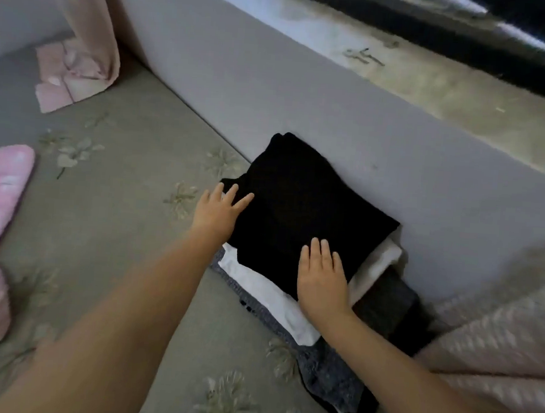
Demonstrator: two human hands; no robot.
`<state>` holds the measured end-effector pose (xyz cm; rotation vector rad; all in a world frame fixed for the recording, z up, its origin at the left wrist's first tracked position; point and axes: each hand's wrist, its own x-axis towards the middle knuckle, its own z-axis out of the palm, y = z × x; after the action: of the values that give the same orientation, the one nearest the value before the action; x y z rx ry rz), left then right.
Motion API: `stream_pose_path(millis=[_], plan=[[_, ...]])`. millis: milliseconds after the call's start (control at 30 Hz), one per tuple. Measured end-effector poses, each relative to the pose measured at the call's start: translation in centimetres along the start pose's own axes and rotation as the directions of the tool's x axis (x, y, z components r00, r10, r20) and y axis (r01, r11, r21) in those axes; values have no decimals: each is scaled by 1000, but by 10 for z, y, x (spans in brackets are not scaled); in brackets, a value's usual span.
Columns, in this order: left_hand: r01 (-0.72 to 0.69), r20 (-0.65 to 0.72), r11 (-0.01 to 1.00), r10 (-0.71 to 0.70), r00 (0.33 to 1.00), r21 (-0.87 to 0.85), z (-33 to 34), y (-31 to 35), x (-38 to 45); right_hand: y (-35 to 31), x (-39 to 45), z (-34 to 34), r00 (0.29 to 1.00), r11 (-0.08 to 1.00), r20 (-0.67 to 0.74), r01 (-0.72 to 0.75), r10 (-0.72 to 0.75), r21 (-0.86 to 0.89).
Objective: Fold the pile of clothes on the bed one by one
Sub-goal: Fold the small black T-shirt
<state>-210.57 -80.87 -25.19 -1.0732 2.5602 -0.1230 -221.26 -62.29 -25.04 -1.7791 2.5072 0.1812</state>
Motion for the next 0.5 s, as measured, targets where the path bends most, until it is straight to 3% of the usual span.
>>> stream_pose_path(millis=[100, 333, 400, 500], plan=[[20, 111, 981, 2, 994, -194, 43, 18, -9, -4, 4, 33, 985, 995, 171, -23, 6, 101], [17, -28, 935, -28, 999, -355, 74, 7, -30, -14, 5, 25, 997, 985, 60, -46, 37, 166], [59, -45, 936, -80, 996, -348, 86, -16, -49, -41, 8, 15, 1000, 983, -1, 11, -11, 182], [191, 15, 923, -198, 980, -334, 114, -66, -93, -109, 13, 14, 986, 976, 30, 161, -167, 145]])
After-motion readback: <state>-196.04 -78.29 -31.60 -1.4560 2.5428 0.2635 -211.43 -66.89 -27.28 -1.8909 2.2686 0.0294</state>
